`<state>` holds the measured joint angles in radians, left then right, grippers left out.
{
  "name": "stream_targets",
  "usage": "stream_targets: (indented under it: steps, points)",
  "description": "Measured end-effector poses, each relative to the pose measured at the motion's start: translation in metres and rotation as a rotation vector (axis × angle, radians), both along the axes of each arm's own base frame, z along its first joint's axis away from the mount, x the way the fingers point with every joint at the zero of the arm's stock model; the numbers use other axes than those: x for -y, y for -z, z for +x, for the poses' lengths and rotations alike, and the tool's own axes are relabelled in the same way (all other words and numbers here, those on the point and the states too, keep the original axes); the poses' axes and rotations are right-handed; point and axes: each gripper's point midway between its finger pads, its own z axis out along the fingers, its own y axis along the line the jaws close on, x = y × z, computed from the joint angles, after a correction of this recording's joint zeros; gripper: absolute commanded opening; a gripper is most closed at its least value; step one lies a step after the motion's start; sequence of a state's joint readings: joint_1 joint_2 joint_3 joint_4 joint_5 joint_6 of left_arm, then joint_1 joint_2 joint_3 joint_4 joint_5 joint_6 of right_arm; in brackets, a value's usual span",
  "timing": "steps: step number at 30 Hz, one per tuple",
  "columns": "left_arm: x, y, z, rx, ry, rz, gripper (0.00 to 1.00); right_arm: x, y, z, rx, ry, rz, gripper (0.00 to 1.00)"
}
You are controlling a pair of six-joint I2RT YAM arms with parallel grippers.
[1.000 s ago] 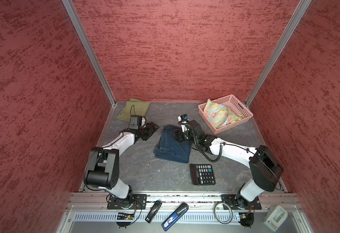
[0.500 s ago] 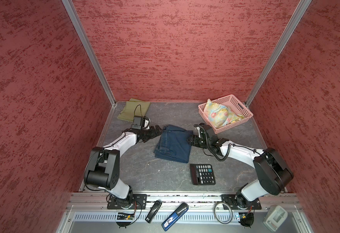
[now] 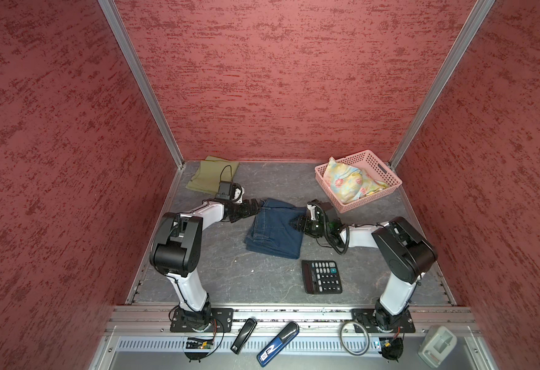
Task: Fold and stack skirts
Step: Pick up the skirt.
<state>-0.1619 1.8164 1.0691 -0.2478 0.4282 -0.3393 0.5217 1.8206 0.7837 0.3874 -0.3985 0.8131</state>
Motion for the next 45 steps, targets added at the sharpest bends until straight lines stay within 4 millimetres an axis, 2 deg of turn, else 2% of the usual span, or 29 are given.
stream_targets:
  steps: [3, 7, 12, 23, 27, 34, 45]
  points:
    - [0.004, 0.007, 0.01, -0.013, 0.017, -0.005, 1.0, -0.003, 0.002, 0.003, 0.001, -0.007, 0.008, 0.6]
    - [0.01, 0.006, 0.026, -0.003, 0.039, -0.012, 1.0, -0.003, 0.006, 0.003, 0.003, -0.015, -0.001, 0.41]
    - [0.018, 0.006, 0.039, -0.002, 0.073, -0.036, 1.0, -0.002, 0.007, 0.004, 0.015, -0.033, -0.03, 0.31]
    - [0.031, 0.005, 0.056, -0.003, 0.125, -0.082, 0.94, 0.003, 0.004, 0.013, 0.033, -0.049, -0.069, 0.3]
    - [0.03, 0.006, 0.052, 0.005, 0.126, -0.117, 0.94, 0.008, 0.003, 0.017, 0.027, -0.04, -0.063, 0.29]
    - [0.023, 0.002, 0.041, 0.037, 0.118, -0.284, 0.94, 0.014, 0.007, 0.02, -0.005, -0.029, -0.036, 0.29]
    - [0.034, 0.001, 0.03, 0.059, 0.16, -0.36, 0.91, 0.015, 0.001, 0.03, -0.012, -0.021, -0.013, 0.29]
